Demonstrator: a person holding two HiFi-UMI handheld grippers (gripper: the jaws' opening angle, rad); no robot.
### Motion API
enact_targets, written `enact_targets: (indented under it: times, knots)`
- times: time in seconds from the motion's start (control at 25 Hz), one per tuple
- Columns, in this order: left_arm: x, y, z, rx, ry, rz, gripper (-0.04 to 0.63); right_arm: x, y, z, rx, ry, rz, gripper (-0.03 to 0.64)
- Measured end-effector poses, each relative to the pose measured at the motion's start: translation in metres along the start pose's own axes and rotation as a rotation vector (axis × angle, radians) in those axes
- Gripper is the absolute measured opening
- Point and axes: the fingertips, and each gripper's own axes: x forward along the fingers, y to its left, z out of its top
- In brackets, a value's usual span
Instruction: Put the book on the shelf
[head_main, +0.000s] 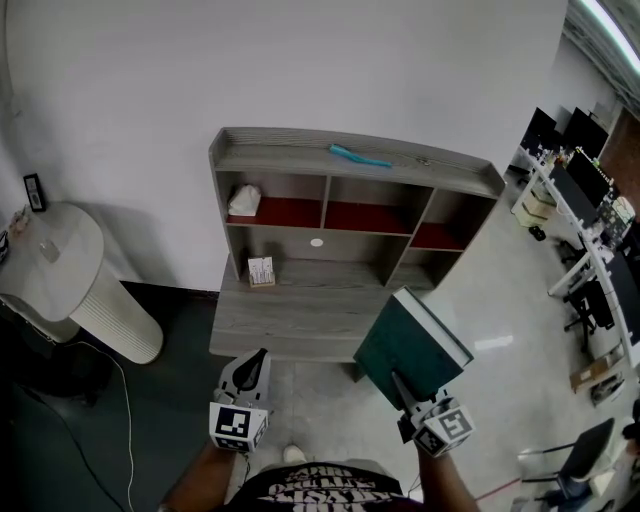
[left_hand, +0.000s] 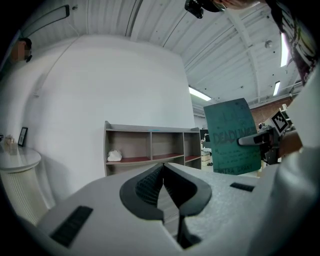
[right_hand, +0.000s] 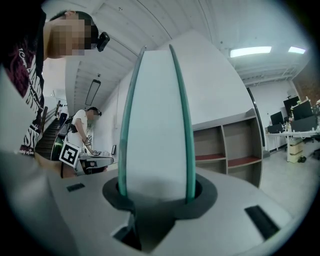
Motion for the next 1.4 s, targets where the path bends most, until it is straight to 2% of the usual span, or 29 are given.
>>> enact_targets:
  times: [0.36,0.56,0.68,0.96,1.16,1.4]
  knots:
    - [0.008,-0.004,-0.005,0.006,0.013,-0.039,0.007,-0.01,-0.008,0.003,0.001,-0.007,-0.046,0.164]
    - [0.016,-0.009,-0.002,0.014,0.01,-0.042,0.008,-0.013,-0.011,0.013,0.051,-0.027,-0.073,0.164]
    - [0.022,-0.011,0.001,0.023,0.008,-0.042,0.007,-0.012,-0.018,0.01,0.041,-0.026,-0.074,0.164]
    - [0.038,-0.014,0.001,0.03,0.009,-0.026,0.008,0.0,-0.042,0.005,-0.006,-0.027,-0.06,0.163]
    - [0.049,-0.006,-0.002,0.039,0.045,0.002,0.008,0.01,-0.06,-0.002,-0.013,-0.006,-0.077,0.163]
    - [0.057,0.005,-0.007,-0.005,0.037,0.027,0.007,0.025,-0.067,-0.002,-0.024,0.001,-0.061,0.163]
